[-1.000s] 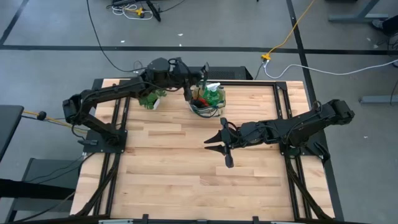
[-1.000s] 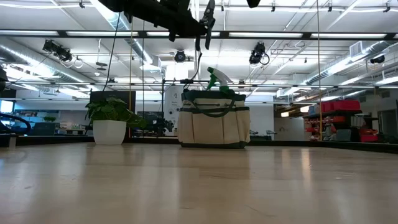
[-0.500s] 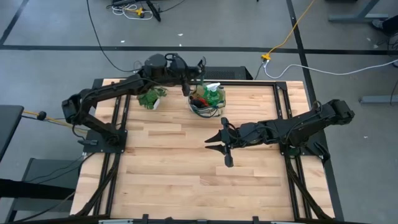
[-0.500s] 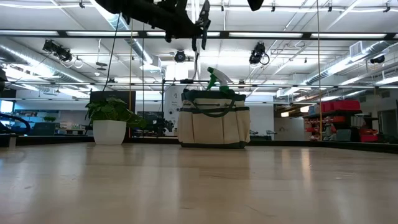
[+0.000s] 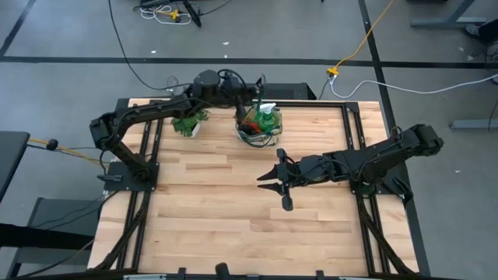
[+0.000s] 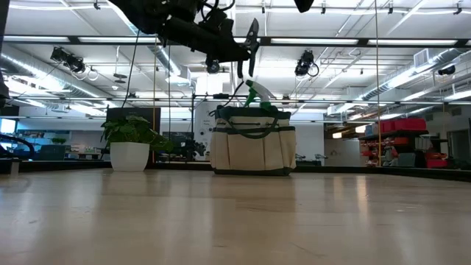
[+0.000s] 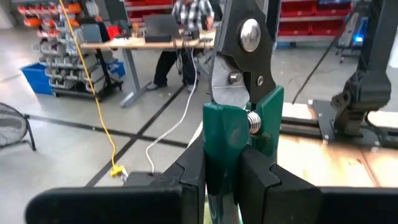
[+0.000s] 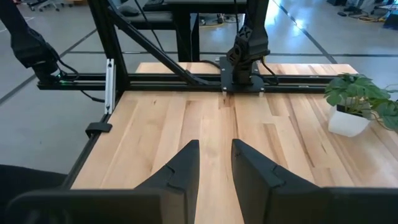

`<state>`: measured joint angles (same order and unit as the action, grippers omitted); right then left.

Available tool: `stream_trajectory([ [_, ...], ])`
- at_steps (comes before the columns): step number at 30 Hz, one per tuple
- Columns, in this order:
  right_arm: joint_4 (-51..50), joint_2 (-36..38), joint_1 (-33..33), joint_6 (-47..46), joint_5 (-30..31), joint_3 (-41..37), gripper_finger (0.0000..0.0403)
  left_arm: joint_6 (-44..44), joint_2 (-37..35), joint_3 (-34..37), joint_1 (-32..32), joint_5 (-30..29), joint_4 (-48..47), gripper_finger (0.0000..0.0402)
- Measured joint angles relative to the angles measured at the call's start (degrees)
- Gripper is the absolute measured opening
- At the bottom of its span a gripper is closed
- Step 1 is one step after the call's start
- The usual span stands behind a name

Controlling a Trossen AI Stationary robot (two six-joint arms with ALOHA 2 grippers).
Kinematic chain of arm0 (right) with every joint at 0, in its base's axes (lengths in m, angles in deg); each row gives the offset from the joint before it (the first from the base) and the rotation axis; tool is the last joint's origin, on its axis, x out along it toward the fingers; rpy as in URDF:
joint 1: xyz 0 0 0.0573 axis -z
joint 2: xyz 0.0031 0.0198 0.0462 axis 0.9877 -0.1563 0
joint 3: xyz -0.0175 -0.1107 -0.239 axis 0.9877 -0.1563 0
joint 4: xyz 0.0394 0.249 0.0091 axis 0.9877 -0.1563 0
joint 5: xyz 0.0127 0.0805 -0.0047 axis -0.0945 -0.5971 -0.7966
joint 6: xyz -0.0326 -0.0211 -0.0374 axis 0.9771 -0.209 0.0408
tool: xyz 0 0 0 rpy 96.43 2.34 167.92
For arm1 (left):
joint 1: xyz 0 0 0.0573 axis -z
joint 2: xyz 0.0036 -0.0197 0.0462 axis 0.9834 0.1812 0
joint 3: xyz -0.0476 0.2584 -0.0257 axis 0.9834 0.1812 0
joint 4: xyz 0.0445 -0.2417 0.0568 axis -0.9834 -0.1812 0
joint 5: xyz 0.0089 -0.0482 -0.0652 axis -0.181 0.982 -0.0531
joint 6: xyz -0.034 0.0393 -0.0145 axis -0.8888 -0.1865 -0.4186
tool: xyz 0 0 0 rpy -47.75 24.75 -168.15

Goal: Pick & Place Garden tools in Gardening bag
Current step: Put the green garden scissors into the gardening bag

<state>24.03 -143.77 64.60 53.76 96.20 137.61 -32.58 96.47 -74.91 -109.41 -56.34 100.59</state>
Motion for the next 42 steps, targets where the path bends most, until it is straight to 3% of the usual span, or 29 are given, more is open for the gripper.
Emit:
stream_trajectory([
  [12, 0.4, 0.0, 0.0, -0.3, 1.0, -2.5, 0.0091, -5.9, -0.2, 0.0, -3.8, -1.1, 4.3, 0.0059],
  [18, 2.8, 0.0, 0.1, 0.2, 1.0, -3.5, 0.0091, -8.8, -0.3, 0.0, -3.8, 2.1, 8.5, 0.0059],
  [42, 2.7, 0.0, 0.1, 0.4, 1.1, -3.5, 0.0091, -5.3, 1.1, 0.0, -2.7, -0.1, -5.7, 0.0059],
])
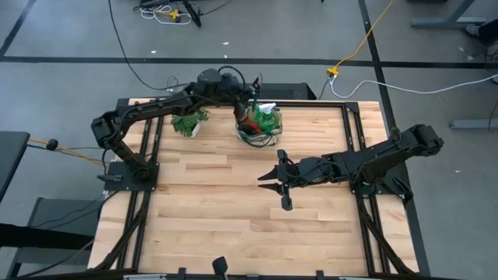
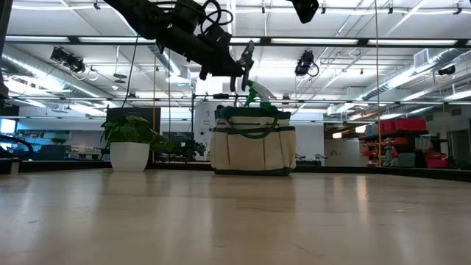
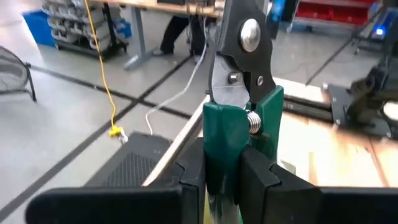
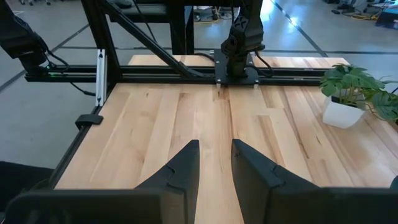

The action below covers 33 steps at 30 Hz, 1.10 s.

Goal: Pick & Place Garden tools in Gardening bag
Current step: Put the green garden scissors into the gardening bag

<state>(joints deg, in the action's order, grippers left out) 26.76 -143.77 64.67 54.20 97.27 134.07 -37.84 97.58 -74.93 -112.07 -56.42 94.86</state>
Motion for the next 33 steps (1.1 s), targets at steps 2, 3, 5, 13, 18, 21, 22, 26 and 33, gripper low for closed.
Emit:
stream_trajectory([
  [2, 0.0, 0.0, 0.0, 0.0, 0.0, 0.0, 0.0091, 0.3, 0.4, 0.0, 0.1, -0.1, -1.1, 0.0059],
  [3, 0.0, 0.0, 0.0, 0.0, 0.0, 0.0, 0.0091, 0.6, 0.7, 0.0, 0.2, -0.1, -0.8, 0.0059],
  [5, -0.1, 0.0, 0.0, 0.0, 0.0, 0.0, 0.0091, 1.0, 0.8, 0.0, 0.3, -0.4, -2.7, 0.0059],
  [13, -0.2, 0.0, 0.0, 0.0, 0.0, 0.0, 0.0091, 1.5, 0.8, 0.0, 1.1, -1.0, -4.6, 0.0059],
  [18, -0.1, 0.0, 0.0, 0.0, 0.0, 0.0, 0.0091, 2.3, 0.7, 4.4, 1.7, -1.6, -0.6, 0.0059],
  [21, -0.1, 0.0, 0.0, 0.0, 0.0, 0.0, 0.0091, 1.8, 0.7, 7.8, 1.6, -1.7, 4.1, 0.0059],
  [22, -0.1, 0.0, 0.0, 0.0, 0.0, 0.0, 0.0091, 1.5, 0.7, 8.9, 1.6, -1.7, 5.5, 0.0059],
  [26, 0.0, 0.0, 0.0, 0.1, 0.0, 0.0, 0.0091, 1.1, 0.7, 11.5, 1.6, -1.8, 9.7, 0.0059],
  [33, 0.1, 0.0, 0.0, 0.4, 0.1, 0.0, 0.0091, 0.7, 0.7, 13.2, 1.6, -2.7, 13.5, 0.0059],
])
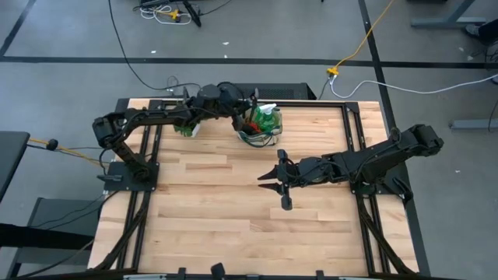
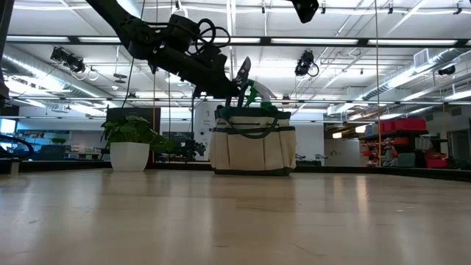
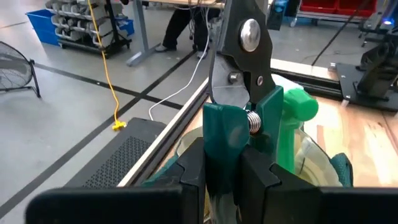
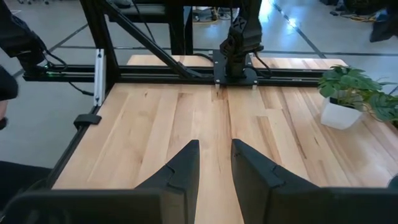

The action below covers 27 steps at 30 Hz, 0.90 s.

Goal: Pick & Place Garden tools in Gardening bag
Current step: Put the green garden scissors into the gardening bag

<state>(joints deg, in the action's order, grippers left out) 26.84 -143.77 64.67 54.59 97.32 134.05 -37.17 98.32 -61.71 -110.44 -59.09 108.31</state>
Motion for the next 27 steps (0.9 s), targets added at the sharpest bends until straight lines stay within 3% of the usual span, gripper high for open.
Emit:
stream_trajectory([
  [27, -0.1, 0.0, 0.0, 0.6, 1.9, 0.0, 0.0091, 4.9, 6.5, -0.1, 1.8, -8.5, -3.0, 0.0059],
])
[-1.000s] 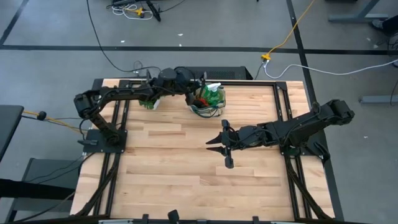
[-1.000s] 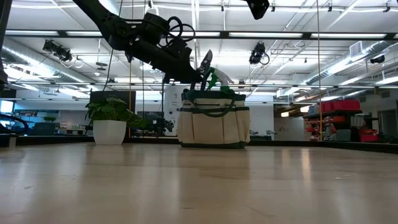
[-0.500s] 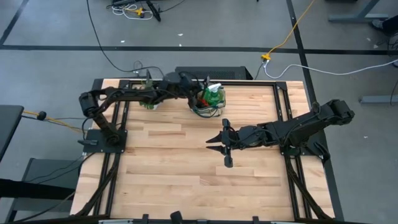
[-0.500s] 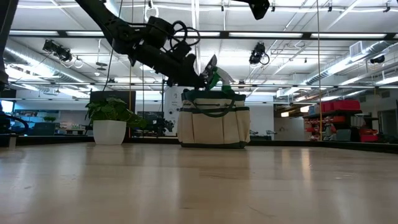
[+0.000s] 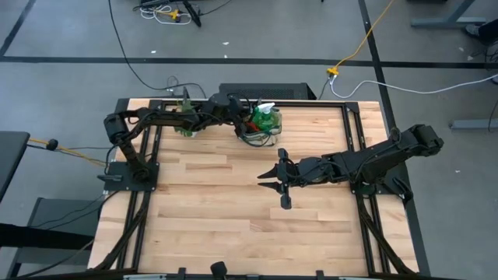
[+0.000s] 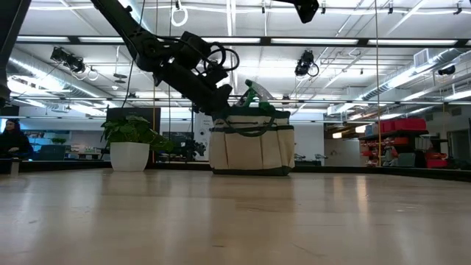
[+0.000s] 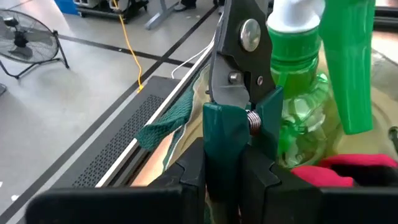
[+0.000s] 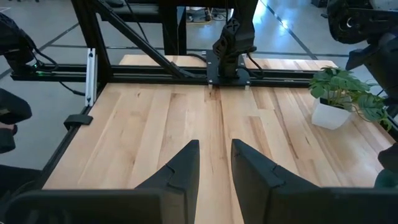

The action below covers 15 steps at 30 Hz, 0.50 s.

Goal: Pick & Place Garden tools in Gardening bag
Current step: Put the green garden scissors into the gardening bag

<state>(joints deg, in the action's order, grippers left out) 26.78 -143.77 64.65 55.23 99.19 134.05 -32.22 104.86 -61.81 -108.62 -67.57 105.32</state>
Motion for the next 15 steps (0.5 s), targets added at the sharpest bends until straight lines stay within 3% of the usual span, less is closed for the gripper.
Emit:
stream_trajectory([
  [11, 0.0, 0.0, 0.0, 0.0, 0.0, 0.0, 0.0091, 0.2, 0.0, 0.0, 0.1, 0.1, -4.4, 0.0062],
  [15, 0.0, 0.0, 0.0, 0.1, 0.0, 0.0, 0.0091, 0.1, 0.0, 0.0, 0.1, 0.0, -4.3, 0.0104],
])
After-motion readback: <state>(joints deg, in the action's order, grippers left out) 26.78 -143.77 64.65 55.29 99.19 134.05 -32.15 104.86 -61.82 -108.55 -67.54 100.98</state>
